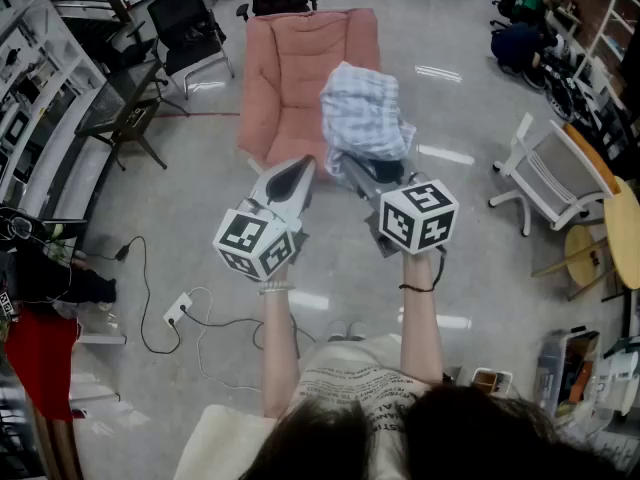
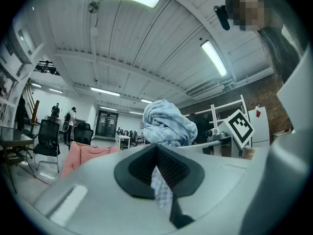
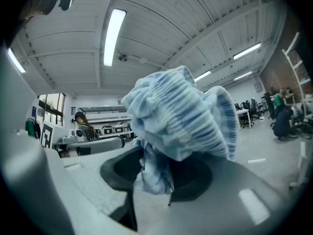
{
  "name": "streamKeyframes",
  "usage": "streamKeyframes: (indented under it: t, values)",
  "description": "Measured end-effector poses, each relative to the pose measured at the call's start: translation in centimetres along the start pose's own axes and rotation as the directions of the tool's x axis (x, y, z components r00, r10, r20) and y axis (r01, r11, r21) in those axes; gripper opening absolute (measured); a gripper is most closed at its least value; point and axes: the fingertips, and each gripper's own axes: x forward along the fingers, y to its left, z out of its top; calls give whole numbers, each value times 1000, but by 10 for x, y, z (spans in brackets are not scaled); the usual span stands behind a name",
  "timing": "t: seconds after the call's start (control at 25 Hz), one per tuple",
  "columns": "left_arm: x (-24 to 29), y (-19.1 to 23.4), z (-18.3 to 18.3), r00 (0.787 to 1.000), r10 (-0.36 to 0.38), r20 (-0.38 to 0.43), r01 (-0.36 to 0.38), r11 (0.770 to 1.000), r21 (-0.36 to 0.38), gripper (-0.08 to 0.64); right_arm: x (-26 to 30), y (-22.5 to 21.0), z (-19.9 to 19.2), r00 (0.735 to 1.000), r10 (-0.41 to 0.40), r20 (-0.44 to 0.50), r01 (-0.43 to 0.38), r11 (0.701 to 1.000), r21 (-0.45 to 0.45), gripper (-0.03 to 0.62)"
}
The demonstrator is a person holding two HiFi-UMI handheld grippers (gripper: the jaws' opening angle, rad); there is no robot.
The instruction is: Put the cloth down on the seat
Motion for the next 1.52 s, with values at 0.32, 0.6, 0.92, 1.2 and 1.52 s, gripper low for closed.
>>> streamKeyframes:
  t: [0.32, 0.6, 0.92, 1.2, 1.52]
  values:
    - [-1, -11, -4, 1000, 14, -7, -15, 1000, -5, -8, -11, -3, -3, 1000, 5, -5, -5, 1000, 4, 164]
    - [2, -26, 0, 999, 46, 0, -46, 999, 0, -8, -27, -7, 2, 1000, 28, -12, -28, 1000, -13, 164]
    - [-16, -26, -4, 993, 115, 6, -115, 993, -14, -8, -32, -7, -3, 999, 47, -24, -47, 999, -2, 164]
    - [-14, -15, -19, 991, 133, -18, -134, 991, -24, -8, -19, -16, -15, 998, 58, -38, -57, 998, 29, 164]
    - [8, 24, -29, 992, 126, -18, -126, 991, -46, -8, 17, -39, -18, 998, 34, -52, -32, 999, 33, 164]
